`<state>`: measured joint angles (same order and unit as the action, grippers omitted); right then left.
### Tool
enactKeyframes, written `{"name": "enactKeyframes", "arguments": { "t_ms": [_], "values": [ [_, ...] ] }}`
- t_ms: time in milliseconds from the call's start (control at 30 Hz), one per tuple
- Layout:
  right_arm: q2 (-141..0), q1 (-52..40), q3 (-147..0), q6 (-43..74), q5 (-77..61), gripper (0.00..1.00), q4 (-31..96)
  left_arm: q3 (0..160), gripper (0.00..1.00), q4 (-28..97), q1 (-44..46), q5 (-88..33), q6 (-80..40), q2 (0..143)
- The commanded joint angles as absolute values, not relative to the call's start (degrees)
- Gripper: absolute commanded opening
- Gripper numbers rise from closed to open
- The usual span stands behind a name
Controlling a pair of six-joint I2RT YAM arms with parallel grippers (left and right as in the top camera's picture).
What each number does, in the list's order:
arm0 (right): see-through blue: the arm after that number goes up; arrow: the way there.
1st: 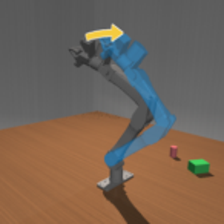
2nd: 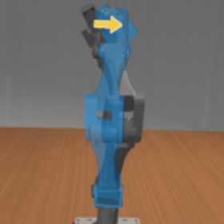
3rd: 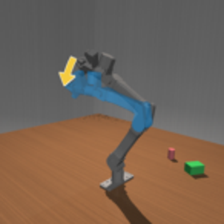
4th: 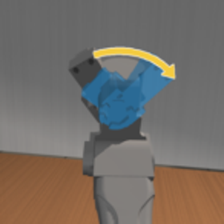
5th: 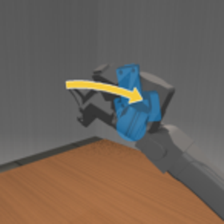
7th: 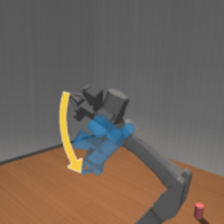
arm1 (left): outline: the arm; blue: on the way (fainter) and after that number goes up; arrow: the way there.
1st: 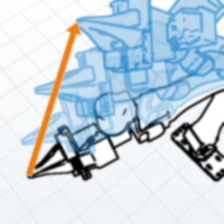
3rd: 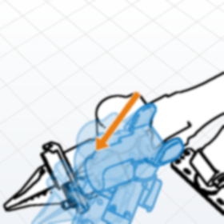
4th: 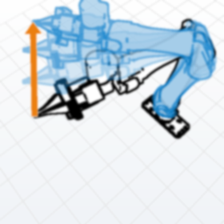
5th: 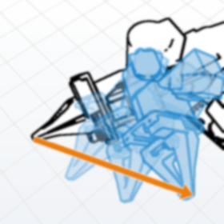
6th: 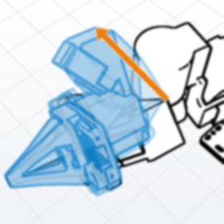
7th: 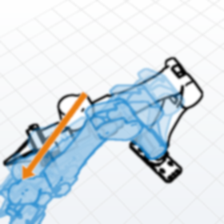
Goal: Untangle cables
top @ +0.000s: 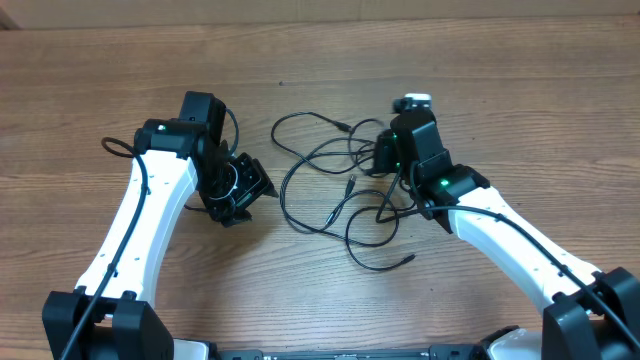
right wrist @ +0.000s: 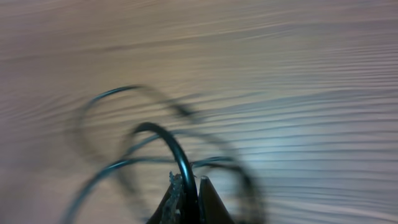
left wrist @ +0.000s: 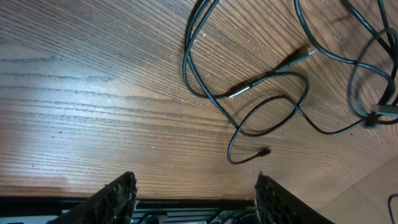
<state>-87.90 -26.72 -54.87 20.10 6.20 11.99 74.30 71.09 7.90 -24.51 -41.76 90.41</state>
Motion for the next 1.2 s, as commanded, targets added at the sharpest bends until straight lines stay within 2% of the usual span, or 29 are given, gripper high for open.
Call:
{"name": "enactKeyframes", "arguments": {
  "t_ms": [0, 133, 167, 233, 267, 300, 333, 467, 533, 933, 1167],
  "values": [
    [-86.04, -30.06, -56.47, 20.80, -12.60, 0.04, 11.25, 75.16, 0.63, 70.46, 8.29, -23.35, -41.32, 89.14],
    [-86.04, -37.52, -56.31, 19.40, -16.82, 0.05, 12.62, 75.16, 0.65, 69.23, 8.29, -23.38, -42.09, 89.14],
    [-86.04, -38.83, -56.31, 17.89, -16.73, 0.13, 13.41, 75.16, 0.66, 69.10, 8.29, -23.40, -42.30, 89.14],
    [-86.04, -41.54, -56.31, 14.39, -16.29, 0.40, 15.55, 75.16, 0.65, 69.10, 8.29, -23.40, -42.44, 89.14],
    [-86.04, -42.57, -56.31, 13.74, -15.16, 0.48, 16.60, 75.16, 0.65, 69.14, 8.29, -23.40, -42.41, 89.14],
    [-86.04, -43.18, -56.31, 13.58, -13.67, 0.65, 17.43, 75.16, 0.65, 69.14, 8.29, -23.40, -42.41, 89.14],
    [-86.04, -43.64, -56.31, 13.63, -11.51, 0.73, 18.37, 75.16, 0.65, 69.14, 8.29, -23.40, -42.41, 89.14],
    [-86.04, -43.55, -56.31, 14.83, -5.43, 0.95, 20.12, 75.16, 0.65, 69.14, 8.29, -23.40, -42.41, 89.14],
    [-86.04, -42.92, -56.31, 16.84, -2.92, 1.00, 20.25, 75.16, 0.65, 69.19, 8.29, -23.38, -42.39, 89.14],
    [-86.04, -37.50, -56.31, 18.22, 11.51, 1.00, 17.47, 75.16, 0.68, 69.14, 8.29, -23.33, -42.39, 89.14],
    [-86.67, -28.53, -56.31, 18.20, 11.73, 1.00, 20.16, 75.16, 0.69, 69.12, 8.29, -23.31, -42.37, 89.14]
  ]
}}
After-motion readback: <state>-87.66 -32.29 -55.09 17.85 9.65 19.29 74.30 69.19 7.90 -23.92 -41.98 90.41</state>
